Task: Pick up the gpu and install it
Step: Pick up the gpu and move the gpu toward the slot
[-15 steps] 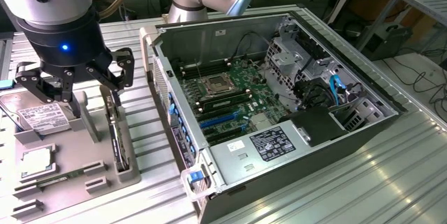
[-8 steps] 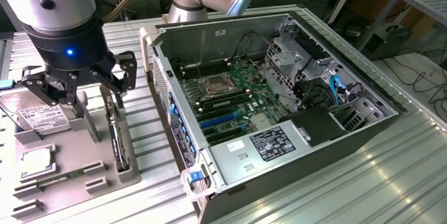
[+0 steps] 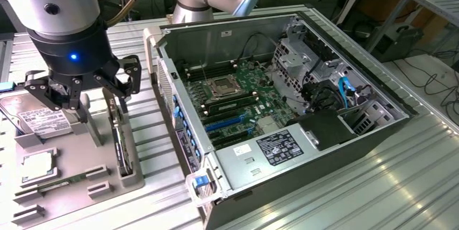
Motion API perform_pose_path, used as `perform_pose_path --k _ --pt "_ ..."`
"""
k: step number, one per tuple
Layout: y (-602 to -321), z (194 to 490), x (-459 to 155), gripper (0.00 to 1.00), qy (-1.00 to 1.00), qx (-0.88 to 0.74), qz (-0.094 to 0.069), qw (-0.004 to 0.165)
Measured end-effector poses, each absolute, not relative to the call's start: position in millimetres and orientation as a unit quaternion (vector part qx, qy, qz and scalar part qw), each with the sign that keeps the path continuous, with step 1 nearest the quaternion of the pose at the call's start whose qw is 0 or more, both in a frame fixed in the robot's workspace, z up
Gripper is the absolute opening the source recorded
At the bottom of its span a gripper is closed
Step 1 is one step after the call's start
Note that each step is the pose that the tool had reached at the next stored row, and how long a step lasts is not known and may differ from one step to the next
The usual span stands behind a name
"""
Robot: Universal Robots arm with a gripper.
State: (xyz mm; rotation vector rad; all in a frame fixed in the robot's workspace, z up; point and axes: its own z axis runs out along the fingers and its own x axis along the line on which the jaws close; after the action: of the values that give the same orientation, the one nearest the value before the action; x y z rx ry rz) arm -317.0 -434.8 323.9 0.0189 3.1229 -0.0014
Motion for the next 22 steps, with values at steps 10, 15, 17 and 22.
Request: perform_pose_path --k 10,15,17,22 --pt "-435 318 -315 0.66 1.0 0.006 -0.001 0.009" --pt "-435 315 -314 0.66 1.0 0.006 -0.002 0.009" --pt "-435 314 -314 0.66 1.0 0.006 -0.002 0.009" --pt "-435 309 -314 0.66 1.0 0.006 -0.002 0.009"
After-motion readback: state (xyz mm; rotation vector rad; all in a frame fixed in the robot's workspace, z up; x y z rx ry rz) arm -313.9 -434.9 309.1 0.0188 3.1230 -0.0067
